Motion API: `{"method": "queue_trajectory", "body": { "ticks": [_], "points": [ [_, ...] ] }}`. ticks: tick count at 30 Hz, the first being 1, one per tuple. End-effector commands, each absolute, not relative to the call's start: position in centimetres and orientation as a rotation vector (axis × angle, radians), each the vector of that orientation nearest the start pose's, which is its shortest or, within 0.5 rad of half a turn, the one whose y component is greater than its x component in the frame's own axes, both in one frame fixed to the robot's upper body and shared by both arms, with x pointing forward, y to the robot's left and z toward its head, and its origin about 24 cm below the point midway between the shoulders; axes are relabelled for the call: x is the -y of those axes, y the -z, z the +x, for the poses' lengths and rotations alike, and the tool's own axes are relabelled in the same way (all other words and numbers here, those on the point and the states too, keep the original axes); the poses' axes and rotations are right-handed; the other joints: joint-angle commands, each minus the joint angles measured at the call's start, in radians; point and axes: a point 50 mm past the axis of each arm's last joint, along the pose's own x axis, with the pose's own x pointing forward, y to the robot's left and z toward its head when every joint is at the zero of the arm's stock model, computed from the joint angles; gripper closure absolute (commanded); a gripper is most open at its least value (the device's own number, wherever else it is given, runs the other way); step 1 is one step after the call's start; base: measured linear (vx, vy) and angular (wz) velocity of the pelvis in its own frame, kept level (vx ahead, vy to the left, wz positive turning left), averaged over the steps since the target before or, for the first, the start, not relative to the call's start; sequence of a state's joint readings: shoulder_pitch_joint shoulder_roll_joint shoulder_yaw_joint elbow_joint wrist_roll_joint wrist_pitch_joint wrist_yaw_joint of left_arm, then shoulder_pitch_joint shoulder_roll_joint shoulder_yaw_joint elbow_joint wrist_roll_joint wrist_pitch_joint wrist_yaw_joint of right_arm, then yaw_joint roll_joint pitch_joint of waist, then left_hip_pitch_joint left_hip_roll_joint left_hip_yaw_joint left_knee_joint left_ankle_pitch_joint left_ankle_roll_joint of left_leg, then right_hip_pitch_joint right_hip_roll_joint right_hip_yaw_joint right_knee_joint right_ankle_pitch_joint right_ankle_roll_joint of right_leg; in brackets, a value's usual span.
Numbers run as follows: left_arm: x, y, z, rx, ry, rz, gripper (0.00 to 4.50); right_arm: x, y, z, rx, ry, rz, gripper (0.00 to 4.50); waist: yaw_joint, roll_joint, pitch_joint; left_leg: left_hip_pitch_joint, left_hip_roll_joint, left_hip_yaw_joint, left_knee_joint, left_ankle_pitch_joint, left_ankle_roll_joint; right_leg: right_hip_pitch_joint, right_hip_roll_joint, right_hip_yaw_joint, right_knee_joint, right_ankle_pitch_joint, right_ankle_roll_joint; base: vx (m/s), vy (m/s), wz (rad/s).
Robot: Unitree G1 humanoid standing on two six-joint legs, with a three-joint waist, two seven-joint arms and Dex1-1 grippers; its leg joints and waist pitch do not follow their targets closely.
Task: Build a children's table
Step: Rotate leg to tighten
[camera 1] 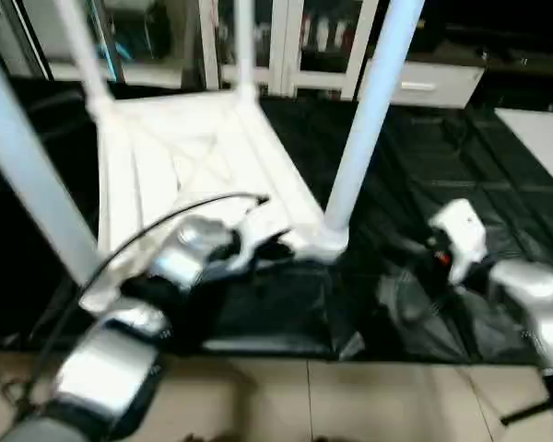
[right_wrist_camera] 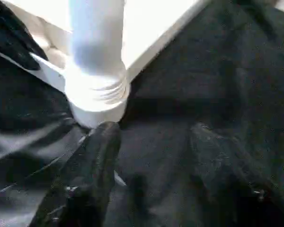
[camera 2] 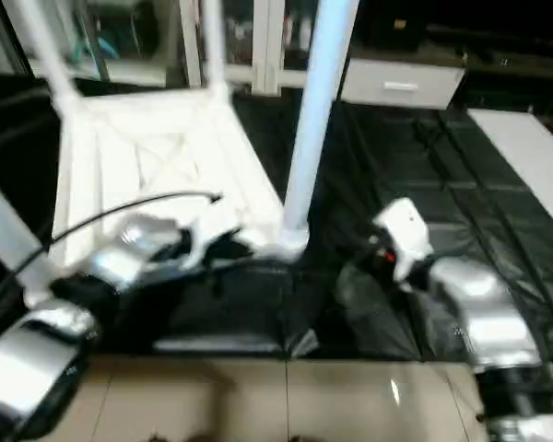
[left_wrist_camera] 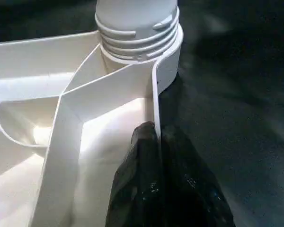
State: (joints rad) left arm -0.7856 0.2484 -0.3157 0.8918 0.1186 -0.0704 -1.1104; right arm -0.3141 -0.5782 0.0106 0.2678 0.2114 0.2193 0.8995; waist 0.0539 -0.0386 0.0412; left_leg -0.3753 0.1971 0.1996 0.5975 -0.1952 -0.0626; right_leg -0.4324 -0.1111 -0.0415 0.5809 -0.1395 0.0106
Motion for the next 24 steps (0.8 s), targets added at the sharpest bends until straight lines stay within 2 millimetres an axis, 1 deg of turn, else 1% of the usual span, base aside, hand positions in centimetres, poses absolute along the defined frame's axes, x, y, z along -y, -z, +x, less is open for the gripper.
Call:
{"method": "queue_trajectory", "body": {
  "ticks": [1,2,3,4,5,6,7,8,9,10,11,12,13,15,16,17,18,19,23,24],
  "points": [
    [-8.3,-4.7,32.4,-0.401,1.513,0.507,4.50,22.2,-8.3,29.2,-0.290,-0.896,-0.231,1.50,0.004,-0.016,-0.063,0.015,0.032,-0.005,-0.068,-0.202,0.115,0.055,-0.028,0.021,-0.052,-0.211,-0.247,0.000,0.000,0.00],
    [-8.3,-4.7,32.4,-0.401,1.513,0.507,4.50,22.2,-8.3,29.2,-0.290,-0.896,-0.231,1.42,0.007,-0.015,-0.063,0.017,0.033,-0.004,-0.069,-0.200,0.118,0.053,-0.026,0.021,-0.051,-0.202,-0.251,0.000,0.000,0.00],
    [-8.1,-4.8,32.2,-0.385,1.537,0.495,4.50,21.5,-8.6,28.8,-0.285,-0.982,-0.169,1.42,0.012,-0.015,-0.062,0.024,0.034,0.000,-0.068,-0.196,0.118,0.047,-0.023,0.021,-0.051,-0.189,-0.259,0.000,0.000,0.00],
    [-8.0,-4.9,32.0,-0.384,1.558,0.486,4.50,21.0,-8.5,28.6,-0.294,-1.041,-0.144,1.24,0.015,-0.021,-0.062,0.019,0.035,-0.001,-0.068,-0.195,0.125,0.054,-0.024,0.021,-0.046,-0.177,-0.263,0.000,0.000,0.00],
    [-7.9,-5.0,31.9,-0.379,1.573,0.486,4.50,20.5,-8.4,28.5,-0.302,-1.086,-0.126,1.16,0.021,-0.019,-0.062,0.019,0.036,-0.002,-0.069,-0.193,0.124,0.053,-0.027,0.021,-0.046,-0.188,-0.257,0.000,0.000,0.00],
    [-7.9,-5.1,31.8,-0.375,1.585,0.488,4.50,20.2,-8.2,28.5,-0.309,-1.117,-0.118,1.08,0.023,-0.018,-0.062,0.019,0.036,-0.002,-0.069,-0.194,0.121,0.054,-0.028,0.021,-0.046,-0.192,-0.256,0.000,0.000,0.00],
    [-7.8,-5.1,31.7,-0.373,1.591,0.489,4.50,19.9,-8.0,28.6,-0.315,-1.132,-0.131,0.99,0.026,-0.022,-0.061,0.018,0.037,-0.002,-0.069,-0.198,0.114,0.052,-0.029,0.020,-0.047,-0.207,-0.252,0.000,0.000,0.00],
    [-7.7,-5.2,31.8,-0.369,1.588,0.494,4.50,19.7,-7.8,28.8,-0.319,-1.135,-0.149,0.88,0.028,-0.020,-0.060,0.018,0.035,-0.001,-0.070,-0.203,0.103,0.050,-0.029,0.021,-0.050,-0.232,-0.242,0.000,0.000,0.00],
    [-7.7,-5.2,31.8,-0.368,1.588,0.495,4.50,19.6,-7.6,28.9,-0.323,-1.138,-0.157,0.81,0.028,-0.020,-0.060,0.020,0.035,0.000,-0.070,-0.210,0.097,0.048,-0.029,0.022,-0.050,-0.243,-0.239,0.000,0.000,0.00],
    [-7.6,-5.3,31.8,-0.366,1.588,0.497,4.50,19.5,-7.4,29.3,-0.321,-1.130,-0.197,0.73,0.029,-0.024,-0.060,0.019,0.035,-0.002,-0.070,-0.222,0.083,0.047,-0.032,0.022,-0.052,-0.272,-0.229,0.000,0.000,0.00],
    [-7.6,-5.3,31.8,-0.365,1.587,0.498,4.50,19.5,-7.2,29.5,-0.319,-1.115,-0.228,0.65,0.029,-0.022,-0.059,0.019,0.033,-0.002,-0.072,-0.231,0.069,0.046,-0.032,0.022,-0.055,-0.296,-0.219,0.000,0.000,0.00],
    [-7.6,-5.4,31.8,-0.364,1.585,0.499,4.50,19.4,-7.1,29.7,-0.326,-1.116,-0.250,0.55,0.028,-0.024,-0.059,0.018,0.032,-0.002,-0.071,-0.232,0.063,0.045,-0.032,0.022,-0.056,-0.304,-0.213,0.000,0.000,0.00],
    [-7.6,-5.4,31.8,-0.364,1.583,0.501,4.50,19.4,-6.9,29.8,-0.331,-1.120,-0.268,0.45,0.028,-0.024,-0.060,0.017,0.031,-0.003,-0.073,-0.229,0.058,0.048,-0.032,0.022,-0.056,-0.307,-0.206,0.000,0.000,0.00],
    [-7.6,-5.5,31.8,-0.365,1.582,0.504,4.50,19.4,-6.8,30.0,-0.341,-1.129,-0.288,0.45,0.026,-0.024,-0.060,0.015,0.031,-0.004,-0.073,-0.220,0.061,0.050,-0.031,0.022,-0.054,-0.290,-0.203,0.000,0.000,0.00],
    [-7.6,-5.5,31.8,-0.363,1.578,0.507,4.50,19.3,-6.7,30.0,-0.348,-1.138,-0.302,0.45,0.027,-0.022,-0.062,0.015,0.031,-0.004,-0.071,-0.209,0.065,0.050,-0.030,0.022,-0.051,-0.270,-0.207,0.000,0.000,0.00],
    [-7.6,-5.5,31.9,-0.362,1.575,0.509,4.50,19.3,-6.6,30.1,-0.353,-1.146,-0.311,0.45,0.025,-0.024,-0.062,0.014,0.030,-0.003,-0.071,-0.205,0.069,0.051,-0.028,0.021,-0.051,-0.261,-0.208,0.000,0.000,0.00],
    [-7.6,-5.5,31.9,-0.363,1.572,0.512,4.50,19.2,-6.5,30.1,-0.359,-1.161,-0.310,0.45,0.027,-0.027,-0.063,0.015,0.030,-0.002,-0.069,-0.193,0.078,0.052,-0.029,0.022,-0.048,-0.242,-0.212,0.000,0.000,0.00],
    [-7.6,-5.5,32.0,-0.363,1.569,0.514,4.50,19.1,-6.5,30.1,-0.361,-1.172,-0.304,0.45,0.027,-0.025,-0.063,0.013,0.030,-0.003,-0.069,-0.186,0.086,0.053,-0.028,0.021,-0.047,-0.233,-0.218,0.000,0.000,0.00],
    [-7.7,-5.5,32.0,-0.365,1.564,0.513,4.50,19.0,-6.4,30.2,-0.357,-1.196,-0.286,0.45,0.029,-0.027,-0.063,0.014,0.030,-0.001,-0.067,-0.193,0.094,0.052,-0.028,0.021,-0.048,-0.244,-0.223,0.000,0.000,0.00],
    [-7.7,-5.5,32.0,-0.367,1.562,0.514,4.50,18.9,-6.3,30.2,-0.354,-1.210,-0.281,0.45,0.029,-0.025,-0.063,0.013,0.031,-0.002,-0.068,-0.194,0.092,0.053,-0.028,0.021,-0.048,-0.246,-0.223,0.000,0.000,0.00]
  ]
}}
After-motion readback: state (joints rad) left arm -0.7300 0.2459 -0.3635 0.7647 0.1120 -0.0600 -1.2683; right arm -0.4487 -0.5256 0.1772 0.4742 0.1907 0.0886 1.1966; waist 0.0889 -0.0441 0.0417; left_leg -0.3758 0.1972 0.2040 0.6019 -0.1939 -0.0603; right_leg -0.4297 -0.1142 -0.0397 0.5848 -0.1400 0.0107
